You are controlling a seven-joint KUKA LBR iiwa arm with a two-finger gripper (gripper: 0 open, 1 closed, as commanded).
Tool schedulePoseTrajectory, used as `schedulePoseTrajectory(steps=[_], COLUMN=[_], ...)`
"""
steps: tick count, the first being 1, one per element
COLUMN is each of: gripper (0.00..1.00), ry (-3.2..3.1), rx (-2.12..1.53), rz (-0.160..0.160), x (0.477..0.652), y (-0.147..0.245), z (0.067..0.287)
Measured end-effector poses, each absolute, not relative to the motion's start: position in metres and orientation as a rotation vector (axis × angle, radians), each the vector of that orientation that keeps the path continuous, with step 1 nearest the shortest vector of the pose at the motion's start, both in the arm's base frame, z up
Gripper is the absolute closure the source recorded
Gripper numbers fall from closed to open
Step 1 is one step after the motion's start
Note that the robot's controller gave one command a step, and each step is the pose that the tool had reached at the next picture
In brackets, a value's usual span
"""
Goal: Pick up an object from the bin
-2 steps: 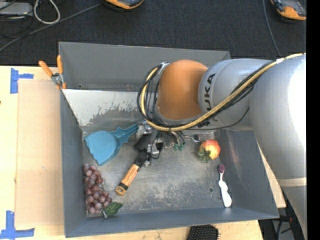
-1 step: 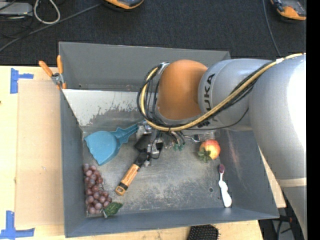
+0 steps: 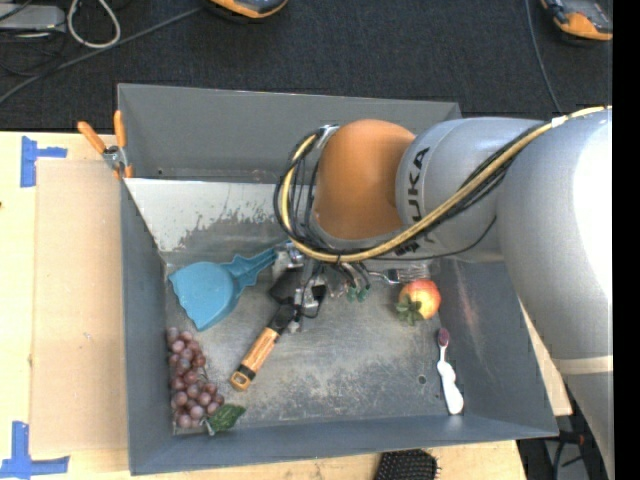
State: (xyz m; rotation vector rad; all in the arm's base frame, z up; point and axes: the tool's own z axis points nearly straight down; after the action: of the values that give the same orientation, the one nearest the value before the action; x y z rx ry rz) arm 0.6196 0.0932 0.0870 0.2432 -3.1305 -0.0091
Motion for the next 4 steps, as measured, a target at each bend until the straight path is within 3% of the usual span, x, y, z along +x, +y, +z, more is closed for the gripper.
schedulePoseTrajectory(steps=[4], gripper=[1.00], ry=[-3.131], rx=[0.239], rz=[-0.010], x=[0.6196], y=[0.0933], z=[0.0869])
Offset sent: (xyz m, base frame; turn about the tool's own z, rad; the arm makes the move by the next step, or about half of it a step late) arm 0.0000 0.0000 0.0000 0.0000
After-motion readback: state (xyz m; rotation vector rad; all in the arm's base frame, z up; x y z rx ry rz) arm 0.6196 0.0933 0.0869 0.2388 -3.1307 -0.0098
